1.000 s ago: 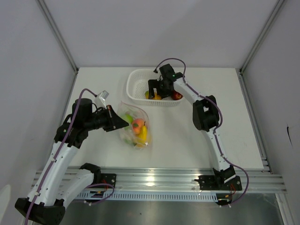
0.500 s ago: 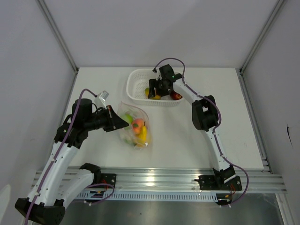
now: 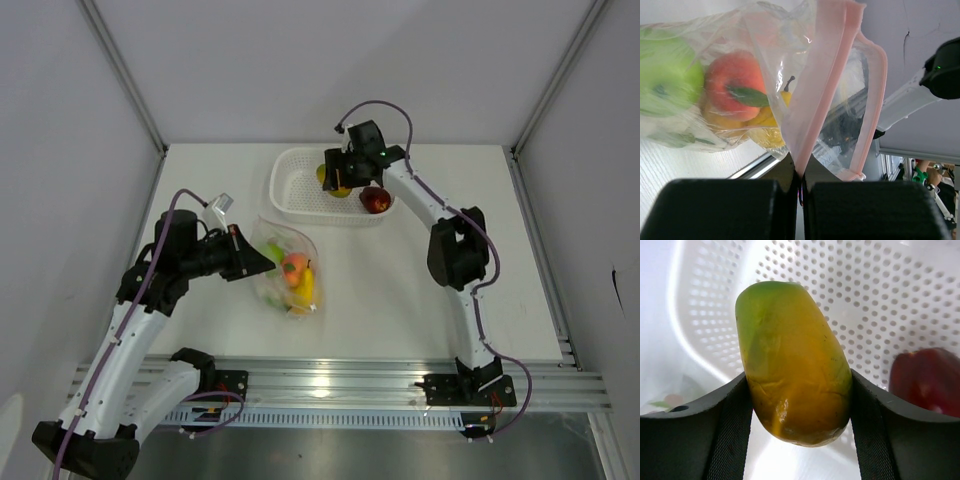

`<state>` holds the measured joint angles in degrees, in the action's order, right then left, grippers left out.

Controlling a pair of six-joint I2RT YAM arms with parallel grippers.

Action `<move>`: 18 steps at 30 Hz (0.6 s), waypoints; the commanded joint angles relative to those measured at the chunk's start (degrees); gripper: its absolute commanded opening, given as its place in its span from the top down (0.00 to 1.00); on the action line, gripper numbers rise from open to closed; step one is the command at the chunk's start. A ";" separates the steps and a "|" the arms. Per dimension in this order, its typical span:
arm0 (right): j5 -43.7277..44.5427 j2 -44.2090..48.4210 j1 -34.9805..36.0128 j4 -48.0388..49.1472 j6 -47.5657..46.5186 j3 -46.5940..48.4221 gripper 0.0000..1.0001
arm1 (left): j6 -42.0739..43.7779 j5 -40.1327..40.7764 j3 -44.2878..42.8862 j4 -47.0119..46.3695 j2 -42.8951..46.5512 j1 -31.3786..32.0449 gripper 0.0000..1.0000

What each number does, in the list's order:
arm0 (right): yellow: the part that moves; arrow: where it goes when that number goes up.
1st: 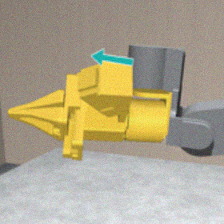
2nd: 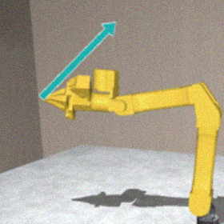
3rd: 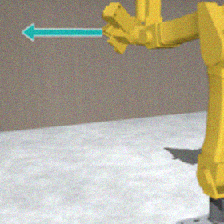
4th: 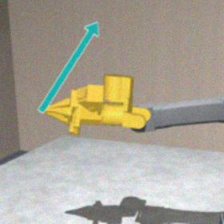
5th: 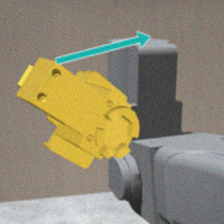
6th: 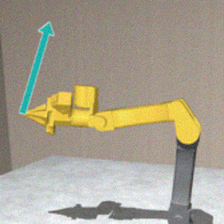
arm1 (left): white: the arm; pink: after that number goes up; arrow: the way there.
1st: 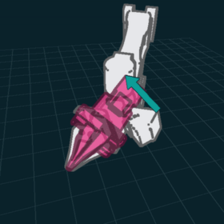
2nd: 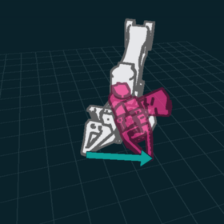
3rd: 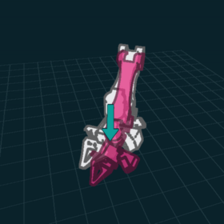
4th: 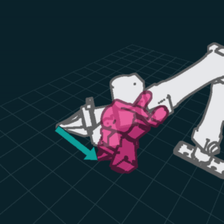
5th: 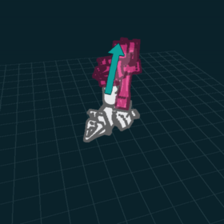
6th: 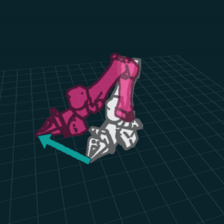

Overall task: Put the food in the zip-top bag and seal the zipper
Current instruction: Pick up the fake fruit from the bin, then place the fake fruit in the zipper food storage bag.

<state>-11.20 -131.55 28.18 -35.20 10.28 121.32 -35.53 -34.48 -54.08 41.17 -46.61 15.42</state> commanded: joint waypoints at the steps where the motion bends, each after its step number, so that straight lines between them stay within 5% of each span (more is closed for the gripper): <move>1: 4.25 12.16 1.17 2.86 -0.88 -3.00 1.00 | 0.55 -1.29 -0.49 -2.67 -0.50 0.14 0.99; 9: 12.24 30.72 9.33 2.24 -1.32 -15.31 1.00 | 0.28 -2.17 -0.41 -3.90 -1.20 0.14 1.00; 18: 24.29 46.54 28.23 -1.27 1.31 -23.93 1.00 | 0.37 -3.31 -0.23 -5.04 -0.76 0.14 0.99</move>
<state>6.79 -89.47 53.52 -34.94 9.80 99.22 -35.55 -36.10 -54.08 38.39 -47.72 15.42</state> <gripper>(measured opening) 0.688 0.004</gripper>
